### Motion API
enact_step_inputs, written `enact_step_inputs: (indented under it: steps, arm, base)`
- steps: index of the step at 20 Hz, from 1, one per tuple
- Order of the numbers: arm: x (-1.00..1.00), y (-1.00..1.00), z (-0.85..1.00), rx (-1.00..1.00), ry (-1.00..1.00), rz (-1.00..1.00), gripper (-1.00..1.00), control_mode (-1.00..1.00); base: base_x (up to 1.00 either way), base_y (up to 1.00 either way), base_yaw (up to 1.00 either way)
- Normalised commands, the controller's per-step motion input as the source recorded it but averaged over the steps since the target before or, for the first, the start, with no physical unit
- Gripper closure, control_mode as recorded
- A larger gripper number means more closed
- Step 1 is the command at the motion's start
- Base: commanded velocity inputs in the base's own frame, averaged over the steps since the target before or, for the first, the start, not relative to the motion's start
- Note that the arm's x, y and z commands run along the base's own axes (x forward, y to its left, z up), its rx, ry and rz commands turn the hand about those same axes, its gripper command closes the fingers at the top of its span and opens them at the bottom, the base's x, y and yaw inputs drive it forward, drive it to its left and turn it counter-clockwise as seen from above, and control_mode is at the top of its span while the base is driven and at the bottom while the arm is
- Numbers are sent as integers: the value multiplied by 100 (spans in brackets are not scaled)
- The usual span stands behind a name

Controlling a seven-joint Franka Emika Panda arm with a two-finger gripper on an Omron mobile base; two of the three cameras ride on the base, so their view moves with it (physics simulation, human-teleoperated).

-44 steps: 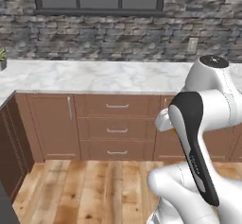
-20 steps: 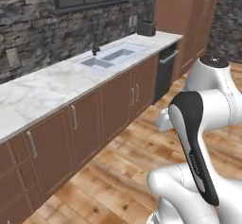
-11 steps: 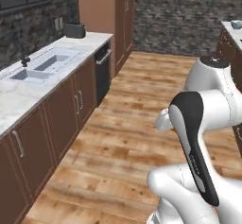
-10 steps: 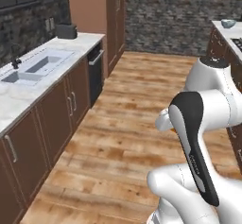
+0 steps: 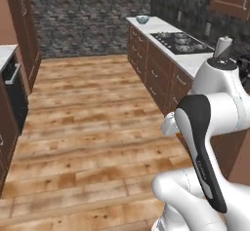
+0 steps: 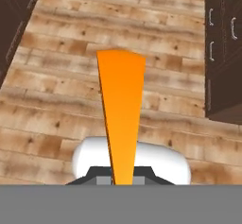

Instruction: Pick the cheese from the fridge and the cheese grater from the cabinet and place them next to the salad bowl.

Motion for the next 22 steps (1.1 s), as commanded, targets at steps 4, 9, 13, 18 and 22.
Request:
enact_step_inputs:
  steps: [4, 9, 13, 18, 22]
  arm:
    - [0, 0, 0, 0, 0, 0, 100, 100]
    - [0, 0, 0, 0, 0, 0, 100, 100]
    - [0, 0, 0, 0, 0, 0, 100, 100]
    - [0, 0, 0, 0, 0, 0, 100, 100]
    - [0, 0, 0, 0, 0, 0, 100, 100]
  base:
    - [61, 33, -55]
    - [71, 36, -30]
    - [54, 31, -3]
    - [46, 53, 0]
    - [42, 57, 0]
